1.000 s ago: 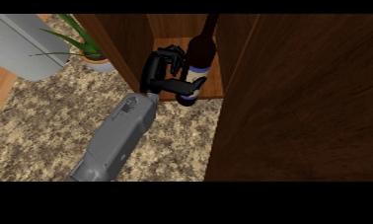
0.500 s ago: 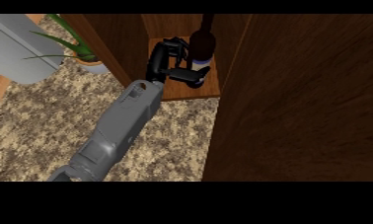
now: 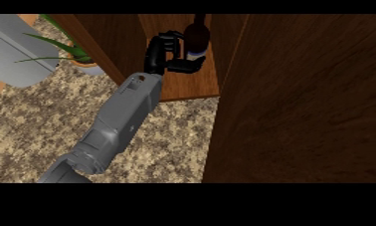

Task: Pick up the wine, place it into the cabinet and close the cabinet

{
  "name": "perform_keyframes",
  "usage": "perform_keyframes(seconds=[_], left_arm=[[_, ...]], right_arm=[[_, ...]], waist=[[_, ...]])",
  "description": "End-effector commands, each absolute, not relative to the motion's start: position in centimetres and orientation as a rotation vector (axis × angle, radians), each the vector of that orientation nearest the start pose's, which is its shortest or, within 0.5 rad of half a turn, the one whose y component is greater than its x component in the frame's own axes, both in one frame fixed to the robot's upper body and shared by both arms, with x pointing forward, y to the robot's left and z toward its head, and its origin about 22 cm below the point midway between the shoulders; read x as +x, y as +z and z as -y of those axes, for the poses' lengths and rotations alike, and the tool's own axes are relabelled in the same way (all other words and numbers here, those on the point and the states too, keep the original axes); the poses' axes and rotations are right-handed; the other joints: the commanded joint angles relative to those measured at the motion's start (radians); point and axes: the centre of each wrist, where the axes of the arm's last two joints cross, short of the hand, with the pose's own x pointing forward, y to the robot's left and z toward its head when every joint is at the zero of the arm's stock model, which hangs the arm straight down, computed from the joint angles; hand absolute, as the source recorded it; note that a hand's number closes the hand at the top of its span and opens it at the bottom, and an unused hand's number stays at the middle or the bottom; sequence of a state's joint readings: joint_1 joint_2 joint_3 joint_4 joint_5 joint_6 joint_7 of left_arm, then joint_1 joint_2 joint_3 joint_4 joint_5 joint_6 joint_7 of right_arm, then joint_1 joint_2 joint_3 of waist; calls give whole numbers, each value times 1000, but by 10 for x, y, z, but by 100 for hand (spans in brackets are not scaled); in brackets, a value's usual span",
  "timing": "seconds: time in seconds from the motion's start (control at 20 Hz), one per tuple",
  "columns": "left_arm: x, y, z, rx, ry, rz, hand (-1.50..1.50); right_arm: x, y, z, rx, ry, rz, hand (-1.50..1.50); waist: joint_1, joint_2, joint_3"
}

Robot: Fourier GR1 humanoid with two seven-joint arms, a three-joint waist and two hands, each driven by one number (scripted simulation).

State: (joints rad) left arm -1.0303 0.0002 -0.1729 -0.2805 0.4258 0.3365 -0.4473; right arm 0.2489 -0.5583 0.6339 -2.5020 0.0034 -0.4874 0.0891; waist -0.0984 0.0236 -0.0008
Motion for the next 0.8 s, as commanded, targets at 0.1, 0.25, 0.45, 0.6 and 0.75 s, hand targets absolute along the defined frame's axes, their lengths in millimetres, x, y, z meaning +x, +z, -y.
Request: perform_keyframes(seconds=[0.1, 0.25, 0.45, 0.6, 0.75], left_arm=[[425, 25, -98, 93, -39, 1648, 150], [427, 22, -113, 131, -21, 1658, 150], [434, 34, -114, 188, -57, 1682, -150], [435, 32, -129, 252, -82, 1707, -150], [436, 30, -135, 304, -102, 1707, -150]], right_arm=[[76, 179, 191, 299, 164, 1948, -150], [76, 174, 190, 318, 203, 1940, -150], [78, 174, 189, 350, 209, 1974, -150], [81, 167, 189, 306, 225, 1955, -150], [79, 174, 192, 318, 211, 1970, -150]], waist=[[-21, 6, 0], [-28, 11, -1], [-22, 13, 0], [-23, 15, 0], [-29, 18, 0]])
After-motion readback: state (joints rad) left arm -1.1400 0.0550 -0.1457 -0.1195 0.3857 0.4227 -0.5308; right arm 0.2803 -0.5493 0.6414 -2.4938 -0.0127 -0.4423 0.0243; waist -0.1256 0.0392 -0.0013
